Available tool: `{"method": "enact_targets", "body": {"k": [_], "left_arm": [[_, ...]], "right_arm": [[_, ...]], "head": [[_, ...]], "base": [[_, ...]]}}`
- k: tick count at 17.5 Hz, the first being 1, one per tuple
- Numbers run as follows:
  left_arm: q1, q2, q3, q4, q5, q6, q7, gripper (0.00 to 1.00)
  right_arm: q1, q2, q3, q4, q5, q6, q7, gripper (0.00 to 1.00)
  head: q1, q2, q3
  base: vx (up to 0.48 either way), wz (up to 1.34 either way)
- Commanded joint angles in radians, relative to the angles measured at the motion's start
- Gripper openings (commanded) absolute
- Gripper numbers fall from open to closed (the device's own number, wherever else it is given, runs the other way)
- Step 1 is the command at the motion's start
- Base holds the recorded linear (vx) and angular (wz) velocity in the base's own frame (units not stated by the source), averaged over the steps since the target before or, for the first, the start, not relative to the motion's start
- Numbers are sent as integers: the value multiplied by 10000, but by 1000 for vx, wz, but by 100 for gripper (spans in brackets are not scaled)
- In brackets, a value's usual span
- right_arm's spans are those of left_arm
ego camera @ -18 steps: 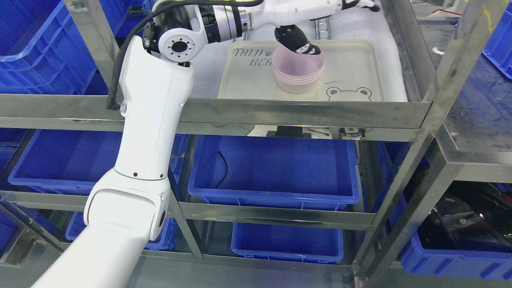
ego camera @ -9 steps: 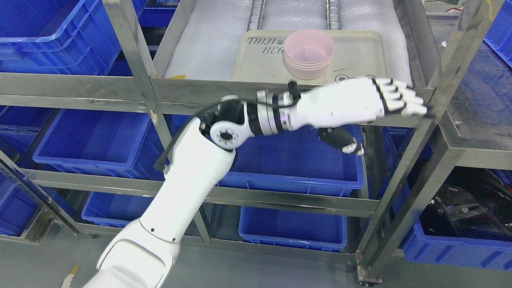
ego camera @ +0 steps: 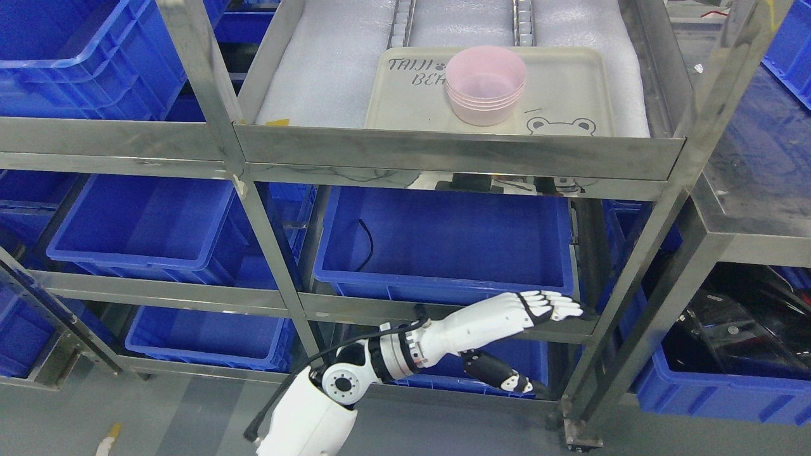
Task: Stack pink IKEA bowl on shelf middle layer
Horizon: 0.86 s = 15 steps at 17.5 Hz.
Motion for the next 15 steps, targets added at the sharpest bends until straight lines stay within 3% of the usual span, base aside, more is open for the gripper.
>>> {"method": "enact_targets", "body": {"k": [1,3,7,15], "left_arm": [[1567,174,3605,529,952,2351,2442,100],[1459,174,3900,422,1276,3323,3768,100],[1352,174,3657,-236,2026,5041,4047,100],[1290,174,2813,-269,2289,5107,4462,100]], "right_arm": [[0,-175,31,-174,3,9,-3,100],[0,-175,46,-174,-12,9,-3,100],[0,-175,46,-174,-12,9,-3,100],[0,-175,46,-174,-12,9,-3,100]], "head": [[0,0,0],[0,0,0],[0,0,0],[0,0,0]], "base": [[-3,11],[-2,5],[1,8],[1,-7]]}}
